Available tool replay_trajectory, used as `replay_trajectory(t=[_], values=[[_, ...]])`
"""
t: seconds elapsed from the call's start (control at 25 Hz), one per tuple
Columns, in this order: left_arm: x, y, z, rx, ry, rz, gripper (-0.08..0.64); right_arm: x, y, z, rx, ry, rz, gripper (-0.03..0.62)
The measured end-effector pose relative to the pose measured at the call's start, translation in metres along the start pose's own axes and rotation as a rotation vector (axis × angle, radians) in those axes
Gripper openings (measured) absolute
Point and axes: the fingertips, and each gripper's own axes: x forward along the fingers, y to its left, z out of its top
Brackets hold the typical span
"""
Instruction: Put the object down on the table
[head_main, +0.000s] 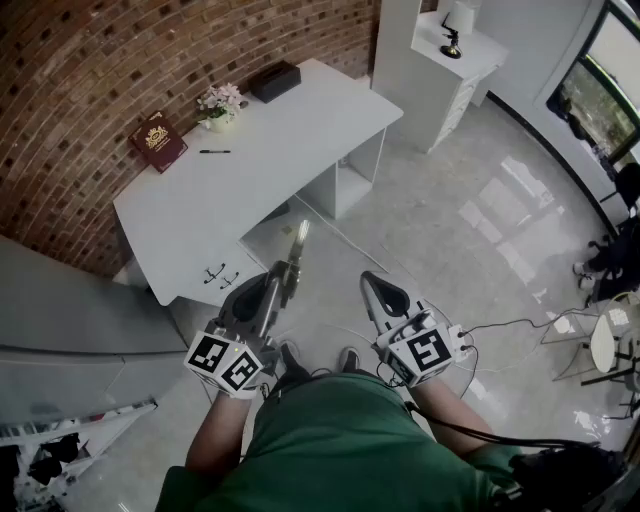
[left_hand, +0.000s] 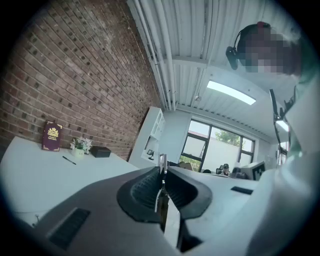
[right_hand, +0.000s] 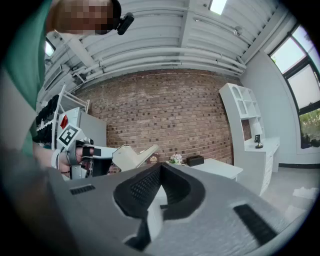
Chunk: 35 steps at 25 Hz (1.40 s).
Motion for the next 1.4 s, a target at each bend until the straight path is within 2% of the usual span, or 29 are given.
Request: replay_trajectory(t=[0.2, 0.36, 0.52, 0.84, 1.0, 1.2, 1.4], values=[[-0.003, 0.022, -0.005, -0.031, -0.027, -0.044, 0.026, 0.017, 0.007, -0.003, -0.011, 0.005, -0.023, 0.000], [-0.009, 0.048, 0.006, -0.051, -0.017, -0.052, 0.026, 0.040, 0.017, -0.002, -0.030, 0.018, -0.048, 0.000], [-0.021, 0.090, 0.015, -0.074, -0.046, -0.068, 0.026, 0.068, 0.031, -0.002, -0.018, 0.010, -0.080, 0.002], [-0.040, 0.178, 0.028, -0.087, -0.008, -0.068, 0.026, 0.119, 0.057, -0.001, -0.006, 0.034, -0.171, 0.002], [-0.037, 0.209, 0.030, -0.102, -0.010, -0.076, 0.026, 0.133, 0.069, -0.005, -0.010, 0.052, -0.189, 0.002], [-0.019, 0.232, 0.036, -0.107, 0.001, -0.072, 0.027, 0.145, 0.058, -0.010, 0.000, 0.082, -0.217, 0.002], [0.003, 0.242, 0.036, -0.095, 0.006, -0.054, 0.026, 0.168, 0.038, -0.018, 0.023, 0.091, -0.174, 0.002]])
